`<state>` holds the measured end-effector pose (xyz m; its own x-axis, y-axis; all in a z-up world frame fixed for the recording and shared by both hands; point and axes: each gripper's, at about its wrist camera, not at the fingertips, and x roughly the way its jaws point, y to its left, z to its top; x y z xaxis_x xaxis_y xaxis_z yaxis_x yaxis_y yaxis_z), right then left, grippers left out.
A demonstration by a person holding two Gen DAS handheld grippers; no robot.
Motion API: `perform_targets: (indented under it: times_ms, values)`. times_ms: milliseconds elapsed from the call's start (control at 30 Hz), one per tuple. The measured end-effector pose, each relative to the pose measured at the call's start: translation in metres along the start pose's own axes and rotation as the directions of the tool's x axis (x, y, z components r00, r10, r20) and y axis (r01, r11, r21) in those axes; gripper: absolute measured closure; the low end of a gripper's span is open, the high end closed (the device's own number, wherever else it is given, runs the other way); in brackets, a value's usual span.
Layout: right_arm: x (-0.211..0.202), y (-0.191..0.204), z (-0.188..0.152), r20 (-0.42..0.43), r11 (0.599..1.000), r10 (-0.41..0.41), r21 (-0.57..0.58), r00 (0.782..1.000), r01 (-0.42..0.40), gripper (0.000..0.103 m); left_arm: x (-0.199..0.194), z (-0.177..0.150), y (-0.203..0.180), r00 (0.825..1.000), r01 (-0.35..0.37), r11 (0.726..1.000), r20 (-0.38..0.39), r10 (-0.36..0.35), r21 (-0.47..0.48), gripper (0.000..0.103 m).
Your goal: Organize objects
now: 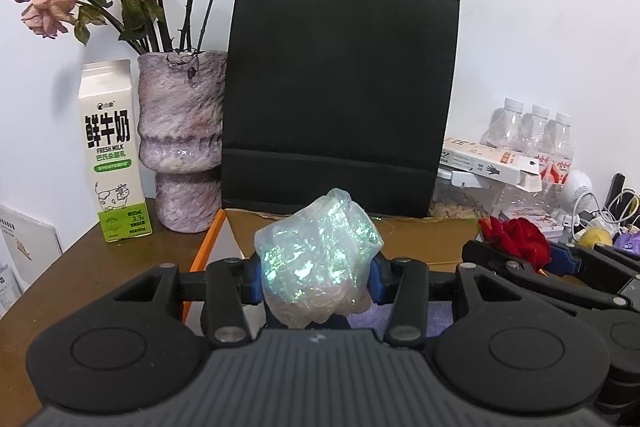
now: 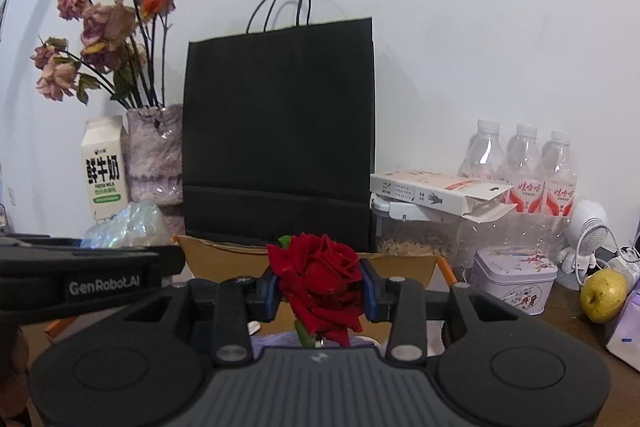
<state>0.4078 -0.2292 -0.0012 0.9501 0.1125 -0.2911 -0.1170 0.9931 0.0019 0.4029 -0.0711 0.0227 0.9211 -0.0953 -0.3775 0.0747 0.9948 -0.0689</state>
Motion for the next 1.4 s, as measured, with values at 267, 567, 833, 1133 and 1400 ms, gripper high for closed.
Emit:
perform_targets:
  times_ms: [267, 567, 833, 1133, 1400]
  values:
    - [0.024, -0.004, -0.001, -0.047, 1.000, -0.017, -0.020, 0.999, 0.016, 0.064, 0.025, 0.005, 0.005, 1.000, -0.016, 1.000, 0.001, 0.016, 0.016, 0.055]
    - [0.029, -0.011, -0.002, -0.063, 0.998, -0.067, -0.019, 0.996, 0.066, 0.015, 0.030, 0.004, 0.013, 0.999, -0.041, 0.999, 0.022, 0.041, 0.010, 0.004]
    - [0.028, -0.016, -0.003, -0.079, 0.996, -0.088, -0.010, 0.993, 0.087, 0.000, 0.029, 0.005, 0.016, 0.999, -0.045, 0.999, 0.028, 0.045, 0.001, 0.000]
    - [0.018, -0.018, -0.001, -0.075, 0.997, -0.072, -0.006, 0.995, 0.072, 0.000, 0.023, 0.007, 0.023, 0.999, -0.052, 0.999, 0.004, 0.052, -0.008, 0.000]
    - [-0.007, -0.019, 0.000, -0.064, 0.999, -0.040, -0.004, 0.997, 0.040, 0.000, -0.002, 0.005, 0.026, 0.999, -0.049, 0.999, -0.011, 0.049, -0.002, 0.000]
